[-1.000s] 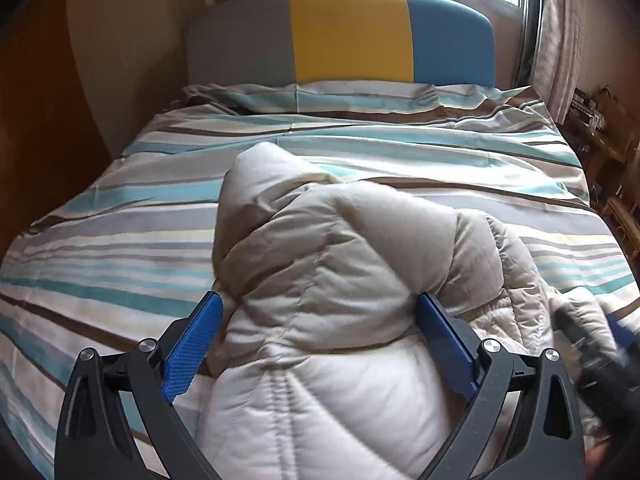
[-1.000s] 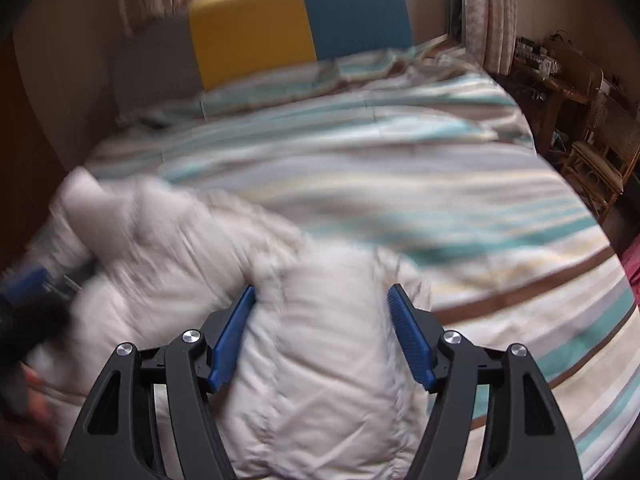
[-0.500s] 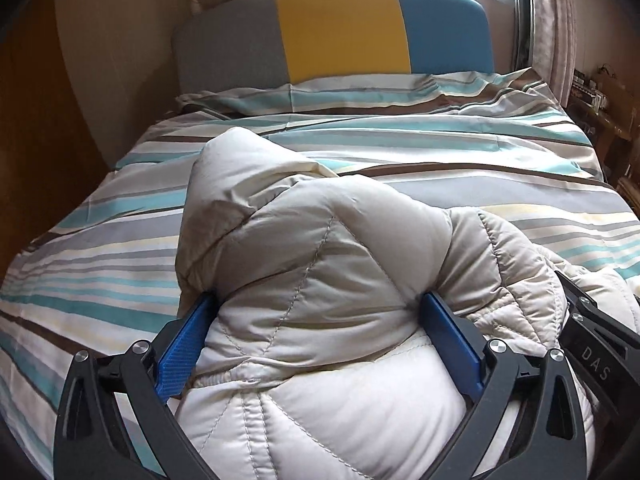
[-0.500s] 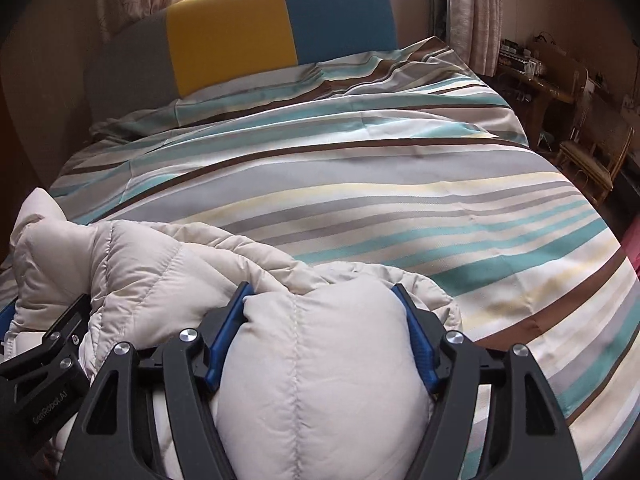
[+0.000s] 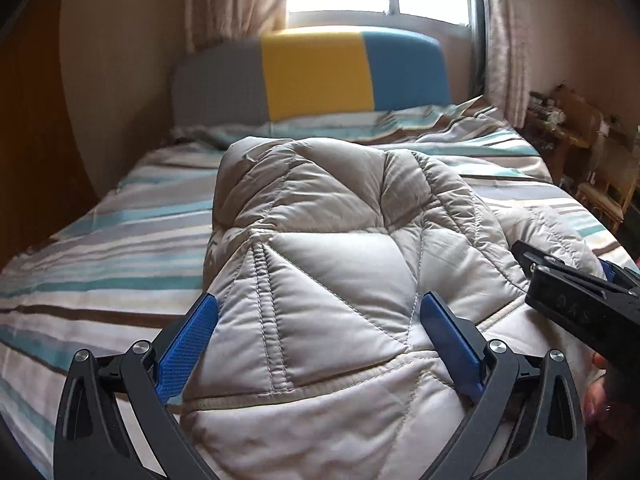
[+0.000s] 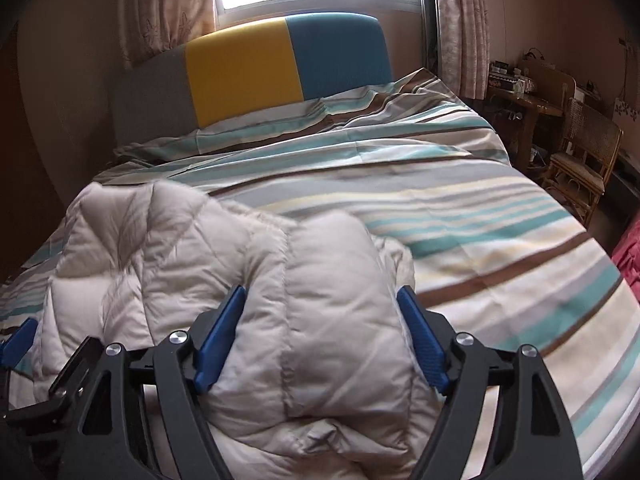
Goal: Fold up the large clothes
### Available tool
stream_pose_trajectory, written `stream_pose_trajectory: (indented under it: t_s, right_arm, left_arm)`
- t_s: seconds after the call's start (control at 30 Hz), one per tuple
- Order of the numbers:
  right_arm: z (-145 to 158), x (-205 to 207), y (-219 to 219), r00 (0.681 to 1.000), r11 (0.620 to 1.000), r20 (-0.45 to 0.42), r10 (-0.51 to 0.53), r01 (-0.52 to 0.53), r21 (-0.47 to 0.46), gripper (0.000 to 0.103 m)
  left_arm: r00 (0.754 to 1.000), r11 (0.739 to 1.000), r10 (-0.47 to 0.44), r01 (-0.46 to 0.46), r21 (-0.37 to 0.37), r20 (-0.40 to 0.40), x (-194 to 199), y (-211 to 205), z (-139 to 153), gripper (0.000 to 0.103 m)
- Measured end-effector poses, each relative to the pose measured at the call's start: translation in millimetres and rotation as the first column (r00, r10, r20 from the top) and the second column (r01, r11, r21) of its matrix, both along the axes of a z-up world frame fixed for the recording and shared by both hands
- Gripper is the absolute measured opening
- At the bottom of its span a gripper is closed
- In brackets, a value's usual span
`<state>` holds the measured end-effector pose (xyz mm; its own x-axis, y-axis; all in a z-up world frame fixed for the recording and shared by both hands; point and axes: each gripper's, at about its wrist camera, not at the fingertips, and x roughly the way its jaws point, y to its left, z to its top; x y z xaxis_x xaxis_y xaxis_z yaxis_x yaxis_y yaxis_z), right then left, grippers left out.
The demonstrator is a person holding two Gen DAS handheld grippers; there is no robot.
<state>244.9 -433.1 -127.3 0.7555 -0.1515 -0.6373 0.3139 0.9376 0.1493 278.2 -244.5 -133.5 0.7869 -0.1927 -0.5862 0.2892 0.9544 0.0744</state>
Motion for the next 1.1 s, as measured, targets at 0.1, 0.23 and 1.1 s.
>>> stream_pose_trajectory:
  t_s: [0.1, 0.23, 1.1]
  right_arm:
    - [-11, -2, -2, 1.000, 1.000, 0.015, 0.003, -0.003, 0.011, 0.079]
    - [-19, 6, -6, 1.000, 1.000, -0.006, 0.005, -0.005, 0.029, 0.080]
    - [-13, -85, -17, 0.997, 0.949, -0.078, 0.013, 0.012, 0.316, 0.087]
  left_arm:
    - [0.998, 1.000, -0.016, 0.018, -0.022, 0.056, -5, 4, -11, 0.100]
    - [0.998, 1.000, -0.015, 0.015, 0.010, 0.053, 1, -4, -17, 0.100]
    - [0.966, 0.955, -0.132, 0.064, -0.289, -0.222, -17, 96, -12, 0.100]
